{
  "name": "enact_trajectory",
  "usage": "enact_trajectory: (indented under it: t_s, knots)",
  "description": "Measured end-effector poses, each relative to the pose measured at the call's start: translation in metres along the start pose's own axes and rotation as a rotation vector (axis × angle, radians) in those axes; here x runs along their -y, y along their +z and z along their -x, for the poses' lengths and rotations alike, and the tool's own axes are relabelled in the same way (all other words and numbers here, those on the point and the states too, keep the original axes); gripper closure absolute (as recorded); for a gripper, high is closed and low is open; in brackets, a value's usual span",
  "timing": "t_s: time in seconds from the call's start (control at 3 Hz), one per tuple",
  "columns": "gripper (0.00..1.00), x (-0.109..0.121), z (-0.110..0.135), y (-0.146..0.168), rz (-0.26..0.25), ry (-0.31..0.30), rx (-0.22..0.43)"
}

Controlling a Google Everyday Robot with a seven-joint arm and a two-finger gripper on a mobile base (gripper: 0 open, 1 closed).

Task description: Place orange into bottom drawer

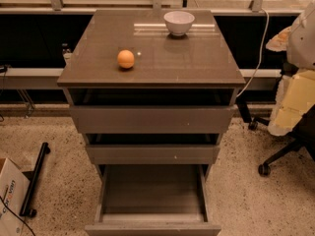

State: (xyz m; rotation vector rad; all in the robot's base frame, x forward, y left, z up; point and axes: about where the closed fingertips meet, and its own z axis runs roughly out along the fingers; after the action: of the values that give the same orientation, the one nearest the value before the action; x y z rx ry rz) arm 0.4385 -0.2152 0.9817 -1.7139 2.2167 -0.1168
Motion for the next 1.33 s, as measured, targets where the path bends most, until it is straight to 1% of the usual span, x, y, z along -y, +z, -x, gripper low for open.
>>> enact_trajectory:
  t_s: [0.33,0.67,1.0,1.33]
  knots:
    - [0.0,0.001,0.002,0.001,-0.003,0.002,0.008]
    - [0.0,0.009,0.017,0.011,-0.027,0.022,0.075]
    - [0.0,0.023,0.059,0.043,-0.019,0.024,0.201]
    - [0.0,0.031,0.082,0.066,-0.002,0.026,0.256]
